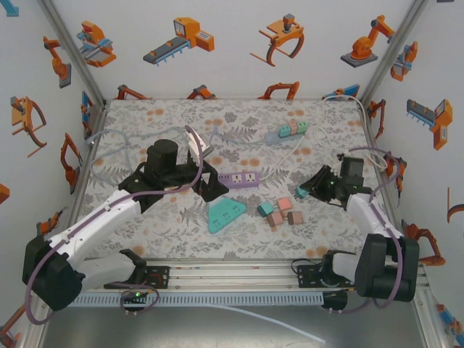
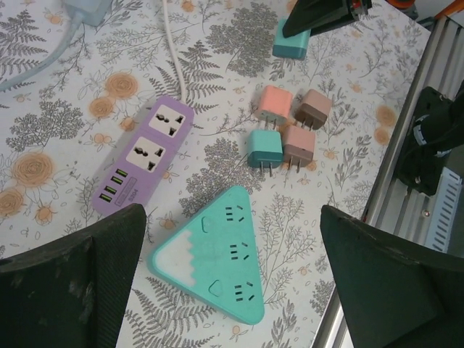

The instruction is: Pull the plug off the socket

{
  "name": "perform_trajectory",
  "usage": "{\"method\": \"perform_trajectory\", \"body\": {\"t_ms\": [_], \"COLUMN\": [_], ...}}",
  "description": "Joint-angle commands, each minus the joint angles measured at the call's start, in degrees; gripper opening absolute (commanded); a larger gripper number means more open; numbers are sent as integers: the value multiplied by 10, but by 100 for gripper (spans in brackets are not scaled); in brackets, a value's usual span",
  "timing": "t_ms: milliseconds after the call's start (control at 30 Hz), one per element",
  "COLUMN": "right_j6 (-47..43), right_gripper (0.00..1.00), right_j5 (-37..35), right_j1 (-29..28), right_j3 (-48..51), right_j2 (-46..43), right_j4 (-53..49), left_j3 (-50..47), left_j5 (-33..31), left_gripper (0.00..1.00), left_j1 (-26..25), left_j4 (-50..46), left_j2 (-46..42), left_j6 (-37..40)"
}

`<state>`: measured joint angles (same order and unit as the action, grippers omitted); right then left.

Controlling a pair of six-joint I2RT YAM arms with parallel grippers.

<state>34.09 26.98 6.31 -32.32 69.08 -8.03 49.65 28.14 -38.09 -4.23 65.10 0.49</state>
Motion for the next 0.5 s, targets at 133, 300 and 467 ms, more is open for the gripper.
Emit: {"method": "perform_trajectory", "body": {"t_ms": [133, 300, 467], "right_j6": [1, 3, 3], "right_gripper": [17, 30, 41], "right_j5": [34, 29, 5], "right_j1": [2, 2, 2], "right_j3": [40, 59, 73], "right_j2": [41, 54, 46], "right_j4": [101, 111, 100], "left_j3": [-3, 3, 1], "left_j5": [-3, -4, -10], "left_gripper": [97, 97, 97], "left_j1": [-6, -7, -8], "left_j4": [-1, -1, 3], "left_j2": [-5, 8, 14], "left_j6": [20, 20, 20]}}
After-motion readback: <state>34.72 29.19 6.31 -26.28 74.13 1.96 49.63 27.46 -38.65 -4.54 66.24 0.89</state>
